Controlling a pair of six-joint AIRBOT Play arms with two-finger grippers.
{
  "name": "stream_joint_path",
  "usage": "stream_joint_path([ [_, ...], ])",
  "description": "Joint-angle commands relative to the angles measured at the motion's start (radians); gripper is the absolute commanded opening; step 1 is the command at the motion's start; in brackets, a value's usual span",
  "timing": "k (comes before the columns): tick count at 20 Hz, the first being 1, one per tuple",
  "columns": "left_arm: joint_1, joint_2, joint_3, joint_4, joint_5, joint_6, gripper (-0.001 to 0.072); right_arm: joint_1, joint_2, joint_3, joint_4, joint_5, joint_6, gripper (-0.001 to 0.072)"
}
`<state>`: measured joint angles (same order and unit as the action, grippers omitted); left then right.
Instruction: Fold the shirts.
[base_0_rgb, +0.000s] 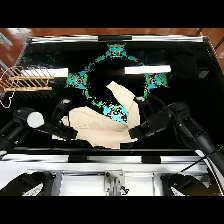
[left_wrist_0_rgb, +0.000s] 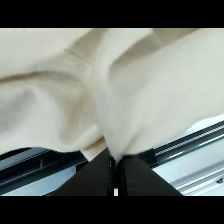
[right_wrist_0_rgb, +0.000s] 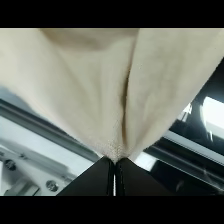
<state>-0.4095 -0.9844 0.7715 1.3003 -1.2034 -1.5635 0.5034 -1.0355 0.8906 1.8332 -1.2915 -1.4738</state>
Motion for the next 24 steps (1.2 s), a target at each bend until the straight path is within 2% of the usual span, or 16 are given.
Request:
stream_joint_path([
  [1,-0.020,0.000,-0.071,-0.013,0.091,-0.028,0.0045,0.015,0.002,-0.044,-0.074,0.093,0.045,0.0087],
  [6,-0.020,-0.010,-0.034,-0.023,0.219,-0.027,0.0045,0.015,-0.002,0.088,-0.191,0.242,0.118,0.0069],
  [9,-0.021,-0.070,-0.036,-0.035,0.223,-0.027,0.0045,0.016,-0.095,0.088,-0.135,0.148,0.099,0.0070],
  [10,-0.021,-0.091,-0.035,-0.041,0.224,-0.027,0.0045,0.016,-0.134,0.088,-0.134,0.130,0.097,0.0135],
  [11,-0.021,-0.105,-0.035,-0.045,0.224,-0.027,0.0046,0.008,-0.158,0.089,-0.131,0.123,0.100,0.0433],
  [12,-0.021,-0.109,-0.035,-0.045,0.222,-0.026,0.0045,-0.004,-0.169,0.096,-0.118,0.105,0.097,0.0613],
  [16,-0.011,-0.108,-0.004,-0.044,0.190,-0.015,0.0045,-0.030,-0.142,0.227,-0.122,0.058,0.031,0.0613],
  [19,0.003,-0.108,0.043,-0.044,0.169,0.028,0.0045,0.069,-0.142,0.267,-0.126,0.066,0.035,0.0612],
  [24,0.042,-0.108,0.107,-0.045,0.087,0.062,0.0045,0.306,-0.275,0.159,-0.143,0.231,0.148,0.0612],
])
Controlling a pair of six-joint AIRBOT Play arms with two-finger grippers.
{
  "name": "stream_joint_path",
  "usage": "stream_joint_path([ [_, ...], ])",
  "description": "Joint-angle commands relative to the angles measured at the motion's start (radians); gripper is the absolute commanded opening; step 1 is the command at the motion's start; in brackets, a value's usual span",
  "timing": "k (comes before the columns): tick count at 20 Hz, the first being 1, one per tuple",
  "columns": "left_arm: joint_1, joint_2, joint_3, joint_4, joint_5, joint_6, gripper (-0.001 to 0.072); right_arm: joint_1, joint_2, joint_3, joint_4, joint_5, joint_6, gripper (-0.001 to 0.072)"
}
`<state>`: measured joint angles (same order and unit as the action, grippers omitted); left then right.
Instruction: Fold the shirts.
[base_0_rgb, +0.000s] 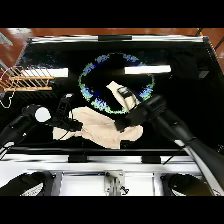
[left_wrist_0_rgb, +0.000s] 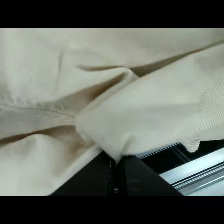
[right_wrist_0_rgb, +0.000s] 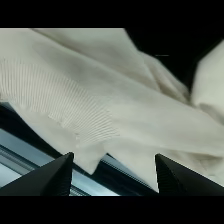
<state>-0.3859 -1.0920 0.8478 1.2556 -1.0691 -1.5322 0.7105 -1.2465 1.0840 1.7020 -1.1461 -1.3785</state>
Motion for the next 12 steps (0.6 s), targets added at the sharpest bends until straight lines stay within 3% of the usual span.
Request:
stream_joint_path([
  [1,0.025,-0.001,0.033,0.000,-0.056,0.036,0.0045,0.117,-0.105,-0.036,-0.009,0.098,0.045,0.0612],
  [4,0.038,-0.001,0.034,-0.004,-0.088,0.048,0.0045,0.155,-0.178,-0.036,-0.015,0.106,-0.065,0.0612],
  [11,0.051,-0.001,0.034,-0.008,-0.100,0.055,0.0044,0.150,-0.208,-0.036,-0.133,0.147,-0.041,0.0608],
  [12,0.051,-0.001,0.034,-0.009,-0.103,0.055,0.0045,0.150,-0.212,-0.036,-0.148,0.159,-0.033,0.0547],
])
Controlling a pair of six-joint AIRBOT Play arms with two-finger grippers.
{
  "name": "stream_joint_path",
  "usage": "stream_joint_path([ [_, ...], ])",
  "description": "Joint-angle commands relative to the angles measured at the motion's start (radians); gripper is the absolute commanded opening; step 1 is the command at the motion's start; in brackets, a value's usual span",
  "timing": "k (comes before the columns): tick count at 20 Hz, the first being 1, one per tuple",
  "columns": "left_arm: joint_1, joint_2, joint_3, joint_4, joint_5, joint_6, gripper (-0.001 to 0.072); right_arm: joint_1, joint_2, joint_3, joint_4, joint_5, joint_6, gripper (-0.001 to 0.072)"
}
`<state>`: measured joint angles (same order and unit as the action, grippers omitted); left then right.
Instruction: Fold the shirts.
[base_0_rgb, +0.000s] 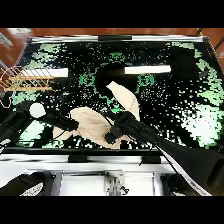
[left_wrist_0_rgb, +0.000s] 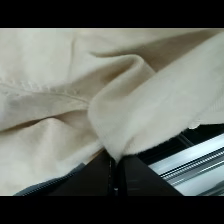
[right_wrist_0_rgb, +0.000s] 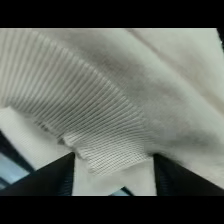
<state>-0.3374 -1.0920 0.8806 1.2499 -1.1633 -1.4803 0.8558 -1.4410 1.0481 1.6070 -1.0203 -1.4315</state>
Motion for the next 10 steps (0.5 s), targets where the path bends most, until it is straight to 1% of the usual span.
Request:
stream_joint_path([
  [1,0.003,-0.001,0.001,-0.005,-0.010,0.003,0.0045,0.004,-0.019,0.000,-0.067,0.042,0.028,0.0439],
  [2,0.003,-0.001,0.001,-0.006,-0.013,0.003,0.0045,0.004,-0.019,0.000,-0.074,0.044,0.030,0.0378],
  [7,0.003,-0.001,0.001,-0.006,-0.016,0.003,0.0045,0.004,-0.014,0.002,-0.069,0.025,0.029,0.0379],
  [8,0.003,-0.001,0.001,-0.006,-0.016,0.003,0.0045,0.004,-0.014,0.002,-0.069,0.030,0.032,0.0369],
  [9,0.003,-0.001,0.001,-0.006,-0.016,0.003,0.0045,0.004,-0.014,0.002,-0.070,0.029,0.038,0.0211],
  [10,0.003,-0.001,0.001,-0.006,-0.016,0.003,0.0045,0.004,-0.013,0.002,-0.072,0.029,0.046,0.0111],
])
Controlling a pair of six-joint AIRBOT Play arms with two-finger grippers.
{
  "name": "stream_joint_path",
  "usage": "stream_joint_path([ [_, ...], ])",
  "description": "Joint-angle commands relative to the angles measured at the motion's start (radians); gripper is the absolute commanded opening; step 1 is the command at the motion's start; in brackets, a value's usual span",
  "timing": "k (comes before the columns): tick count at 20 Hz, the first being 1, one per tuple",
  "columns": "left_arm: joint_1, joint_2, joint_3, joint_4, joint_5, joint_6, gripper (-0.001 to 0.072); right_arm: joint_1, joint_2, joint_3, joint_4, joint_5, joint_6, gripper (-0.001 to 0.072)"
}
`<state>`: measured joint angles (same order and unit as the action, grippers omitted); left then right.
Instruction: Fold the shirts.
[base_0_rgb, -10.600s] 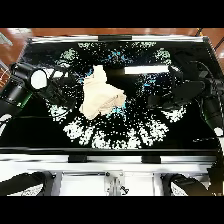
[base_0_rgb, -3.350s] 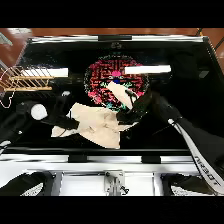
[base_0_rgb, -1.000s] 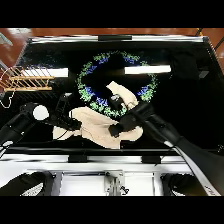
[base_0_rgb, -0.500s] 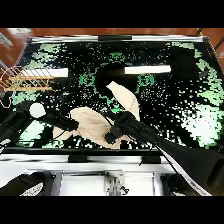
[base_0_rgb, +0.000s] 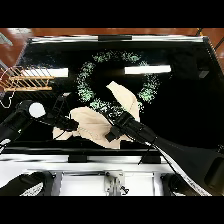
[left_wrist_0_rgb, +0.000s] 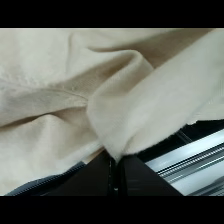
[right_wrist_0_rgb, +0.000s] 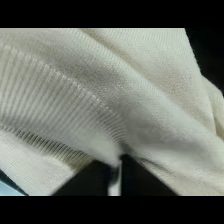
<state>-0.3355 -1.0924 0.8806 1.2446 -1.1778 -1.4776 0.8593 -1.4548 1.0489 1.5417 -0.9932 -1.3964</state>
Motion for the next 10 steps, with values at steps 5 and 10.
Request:
stream_joint_path([
  [5,0.005,0.000,0.001,0.020,-0.002,0.005,0.0045,0.001,0.067,0.002,-0.018,-0.029,0.012,0.0069],
  [10,0.063,0.000,0.011,0.027,-0.007,0.004,0.0045,0.001,0.280,0.055,0.018,-0.108,-0.103,0.0069],
])
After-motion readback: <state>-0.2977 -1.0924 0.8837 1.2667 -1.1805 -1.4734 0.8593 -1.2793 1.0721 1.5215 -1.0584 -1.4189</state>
